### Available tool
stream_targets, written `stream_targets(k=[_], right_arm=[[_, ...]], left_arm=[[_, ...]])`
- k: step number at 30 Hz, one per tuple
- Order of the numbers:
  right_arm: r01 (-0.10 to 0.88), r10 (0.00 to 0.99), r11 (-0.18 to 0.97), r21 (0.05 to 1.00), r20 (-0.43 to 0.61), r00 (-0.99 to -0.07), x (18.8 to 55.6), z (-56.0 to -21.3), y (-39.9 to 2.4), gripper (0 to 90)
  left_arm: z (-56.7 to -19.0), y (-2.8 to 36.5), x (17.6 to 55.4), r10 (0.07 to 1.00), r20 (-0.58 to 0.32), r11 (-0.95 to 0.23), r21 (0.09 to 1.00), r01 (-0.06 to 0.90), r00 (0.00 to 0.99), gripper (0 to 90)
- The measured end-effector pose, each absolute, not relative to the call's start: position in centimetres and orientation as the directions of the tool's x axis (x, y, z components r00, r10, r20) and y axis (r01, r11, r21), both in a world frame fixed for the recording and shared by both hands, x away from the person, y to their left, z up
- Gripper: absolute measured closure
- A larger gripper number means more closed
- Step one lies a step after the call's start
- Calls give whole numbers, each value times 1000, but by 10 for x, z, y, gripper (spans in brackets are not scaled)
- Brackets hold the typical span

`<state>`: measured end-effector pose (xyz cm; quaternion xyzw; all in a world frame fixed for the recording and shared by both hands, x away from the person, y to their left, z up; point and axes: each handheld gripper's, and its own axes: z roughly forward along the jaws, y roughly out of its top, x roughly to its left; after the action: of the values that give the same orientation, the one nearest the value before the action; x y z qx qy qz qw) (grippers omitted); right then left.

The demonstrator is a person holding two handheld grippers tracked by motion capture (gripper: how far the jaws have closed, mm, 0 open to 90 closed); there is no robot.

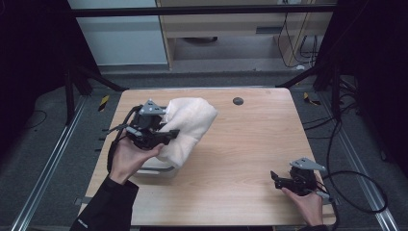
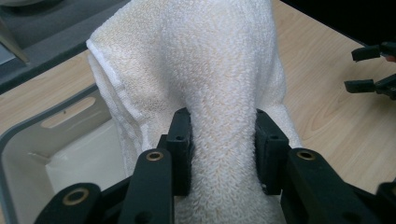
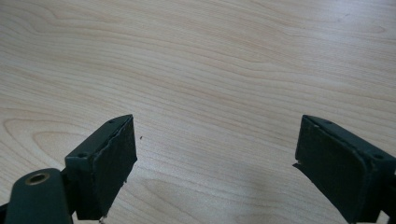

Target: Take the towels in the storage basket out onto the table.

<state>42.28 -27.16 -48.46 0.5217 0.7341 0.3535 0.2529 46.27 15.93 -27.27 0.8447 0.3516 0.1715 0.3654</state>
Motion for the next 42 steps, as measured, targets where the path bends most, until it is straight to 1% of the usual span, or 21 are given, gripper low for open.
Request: stream_targets(k=[19,42], right_arm=[[583,950,193,789,-3,-311,422,-482,-274,121],[577,952,214,789,-37,-302,422,-483,-276,116]], left_arm=[[-294,106,461,642,41,-560,707,432,766,647],[-349,61,467,573,19,-632,646,428,819,645]])
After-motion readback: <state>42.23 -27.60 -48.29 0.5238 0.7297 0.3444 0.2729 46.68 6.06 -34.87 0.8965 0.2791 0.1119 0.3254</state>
